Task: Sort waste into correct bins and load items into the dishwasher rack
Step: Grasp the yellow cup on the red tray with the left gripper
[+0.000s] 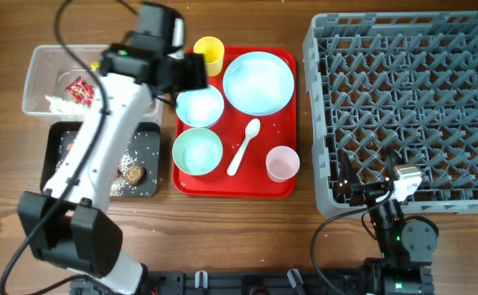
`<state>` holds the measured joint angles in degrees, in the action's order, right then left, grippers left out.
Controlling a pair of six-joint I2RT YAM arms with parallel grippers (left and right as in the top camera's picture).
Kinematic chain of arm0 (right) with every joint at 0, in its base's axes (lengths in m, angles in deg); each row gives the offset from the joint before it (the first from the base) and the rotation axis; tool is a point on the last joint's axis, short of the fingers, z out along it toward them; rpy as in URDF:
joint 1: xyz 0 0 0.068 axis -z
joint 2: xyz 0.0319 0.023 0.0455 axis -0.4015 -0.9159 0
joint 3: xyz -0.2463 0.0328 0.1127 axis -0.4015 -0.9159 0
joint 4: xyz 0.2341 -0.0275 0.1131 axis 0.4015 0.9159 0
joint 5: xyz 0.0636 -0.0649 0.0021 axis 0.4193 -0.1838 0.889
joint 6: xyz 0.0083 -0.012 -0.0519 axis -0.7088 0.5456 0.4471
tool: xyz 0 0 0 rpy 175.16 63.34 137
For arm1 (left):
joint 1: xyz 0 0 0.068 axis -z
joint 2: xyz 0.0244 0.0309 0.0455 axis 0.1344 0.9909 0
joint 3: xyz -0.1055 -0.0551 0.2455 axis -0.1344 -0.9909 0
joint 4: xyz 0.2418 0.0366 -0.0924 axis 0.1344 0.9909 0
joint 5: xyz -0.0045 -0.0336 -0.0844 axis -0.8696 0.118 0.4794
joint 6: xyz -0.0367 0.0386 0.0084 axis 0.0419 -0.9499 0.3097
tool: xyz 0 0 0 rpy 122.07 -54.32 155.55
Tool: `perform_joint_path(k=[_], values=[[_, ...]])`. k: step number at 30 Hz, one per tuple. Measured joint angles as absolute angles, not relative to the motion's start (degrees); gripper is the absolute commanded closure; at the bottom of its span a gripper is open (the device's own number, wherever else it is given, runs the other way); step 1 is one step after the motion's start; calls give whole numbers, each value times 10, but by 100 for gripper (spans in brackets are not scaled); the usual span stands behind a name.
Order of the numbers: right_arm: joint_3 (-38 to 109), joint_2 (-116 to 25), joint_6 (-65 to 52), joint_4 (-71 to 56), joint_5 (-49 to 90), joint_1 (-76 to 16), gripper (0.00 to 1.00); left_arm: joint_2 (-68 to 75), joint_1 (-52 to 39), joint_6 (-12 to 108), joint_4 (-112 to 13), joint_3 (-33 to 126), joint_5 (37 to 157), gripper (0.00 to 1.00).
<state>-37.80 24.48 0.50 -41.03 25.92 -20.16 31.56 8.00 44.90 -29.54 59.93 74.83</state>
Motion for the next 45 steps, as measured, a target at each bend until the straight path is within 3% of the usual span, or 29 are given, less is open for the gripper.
perform_joint_path(k=[5,7,8,12,20,27,45], values=[[-378,245,5,-410,259,-202,0,316,151,459,-293,599,742,29],[-378,245,5,-410,259,-202,0,316,166,460,-319,598,740,43],[-378,245,5,-410,259,-202,0,316,170,463,-345,598,736,45],[-378,245,5,-410,259,-202,0,320,175,435,-465,598,667,44],[-378,245,5,-410,259,-202,0,424,159,404,-576,598,633,44],[-378,245,5,-410,259,-202,0,453,139,399,-611,598,631,54],[-378,245,5,-410,259,-202,0,536,140,389,-659,598,654,53]])
